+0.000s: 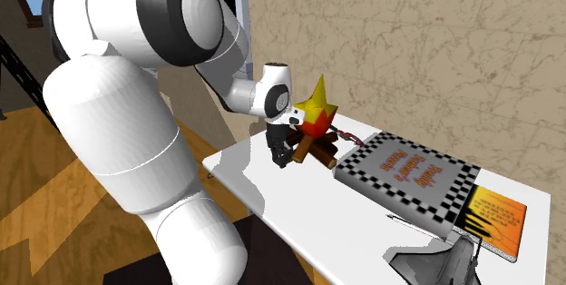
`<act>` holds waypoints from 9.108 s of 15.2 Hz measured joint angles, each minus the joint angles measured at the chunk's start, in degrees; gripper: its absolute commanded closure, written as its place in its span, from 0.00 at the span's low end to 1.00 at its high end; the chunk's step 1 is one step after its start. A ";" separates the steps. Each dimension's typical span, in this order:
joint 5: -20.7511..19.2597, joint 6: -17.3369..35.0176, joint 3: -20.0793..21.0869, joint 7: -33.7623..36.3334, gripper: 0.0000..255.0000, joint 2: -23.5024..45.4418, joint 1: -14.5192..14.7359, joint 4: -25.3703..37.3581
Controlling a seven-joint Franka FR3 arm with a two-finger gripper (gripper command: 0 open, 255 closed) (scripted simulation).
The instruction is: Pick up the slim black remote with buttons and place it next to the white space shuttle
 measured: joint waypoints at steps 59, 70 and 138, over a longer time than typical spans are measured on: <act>-2.36 -18.06 -19.28 -33.41 0.00 -33.19 4.73 -15.05; -1.73 -2.09 -15.21 -36.59 0.00 -25.09 9.53 -22.54; -16.51 -29.65 -36.28 -56.10 1.00 -41.65 -0.20 -10.18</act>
